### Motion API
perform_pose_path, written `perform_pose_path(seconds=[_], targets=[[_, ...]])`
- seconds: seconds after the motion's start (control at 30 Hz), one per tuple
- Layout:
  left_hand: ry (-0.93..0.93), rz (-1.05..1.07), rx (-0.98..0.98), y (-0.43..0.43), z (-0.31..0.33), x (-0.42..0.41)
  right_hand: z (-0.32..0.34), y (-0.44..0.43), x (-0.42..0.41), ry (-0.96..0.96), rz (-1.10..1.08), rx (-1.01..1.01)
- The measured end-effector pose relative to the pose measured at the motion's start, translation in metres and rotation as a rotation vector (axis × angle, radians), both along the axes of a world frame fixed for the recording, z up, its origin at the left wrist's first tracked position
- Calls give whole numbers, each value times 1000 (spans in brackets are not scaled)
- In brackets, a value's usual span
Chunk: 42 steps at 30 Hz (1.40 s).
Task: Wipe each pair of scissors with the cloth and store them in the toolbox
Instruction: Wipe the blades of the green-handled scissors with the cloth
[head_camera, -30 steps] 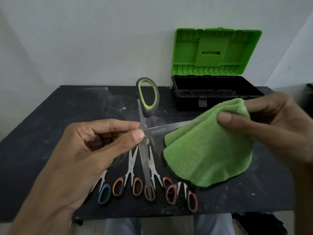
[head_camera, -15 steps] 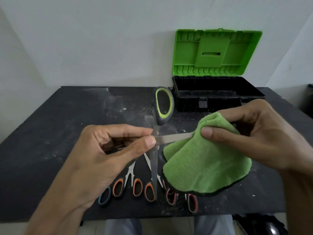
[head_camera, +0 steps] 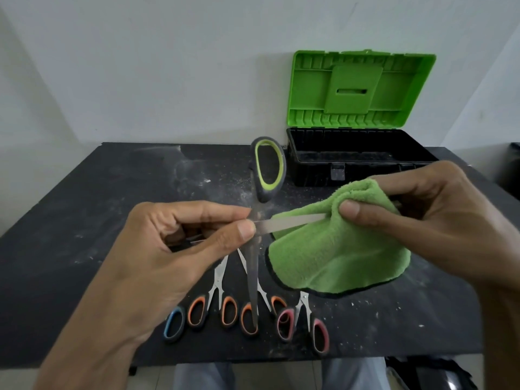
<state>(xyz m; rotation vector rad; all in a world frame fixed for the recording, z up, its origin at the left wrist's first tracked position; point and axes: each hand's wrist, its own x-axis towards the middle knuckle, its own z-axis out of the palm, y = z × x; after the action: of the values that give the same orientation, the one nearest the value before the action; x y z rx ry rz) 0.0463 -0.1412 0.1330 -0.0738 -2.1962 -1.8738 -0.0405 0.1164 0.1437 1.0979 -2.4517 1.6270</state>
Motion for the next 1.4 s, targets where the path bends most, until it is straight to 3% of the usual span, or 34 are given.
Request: perform_pose_path(seconds=[0.2, 0.37, 0.6, 0.93, 1.17, 1.4], targets=[[-19, 3, -16, -3, -1, 1, -1, -5, -1, 39, 24, 94], [-21, 59, 35, -17, -7, -1, 1, 5, -2, 84, -104, 40], [20, 70, -4, -5, -1, -3, 3, 4, -2, -169, -90, -59], [19, 43, -100, -3, 0, -1, 5, 0, -3, -203, 90, 85], [35, -18, -156, -2, -6, -5, 4, -12, 0, -208, 39, 231], [125, -55, -212, -5, -10, -14, 1, -16, 0, -428, -65, 89]])
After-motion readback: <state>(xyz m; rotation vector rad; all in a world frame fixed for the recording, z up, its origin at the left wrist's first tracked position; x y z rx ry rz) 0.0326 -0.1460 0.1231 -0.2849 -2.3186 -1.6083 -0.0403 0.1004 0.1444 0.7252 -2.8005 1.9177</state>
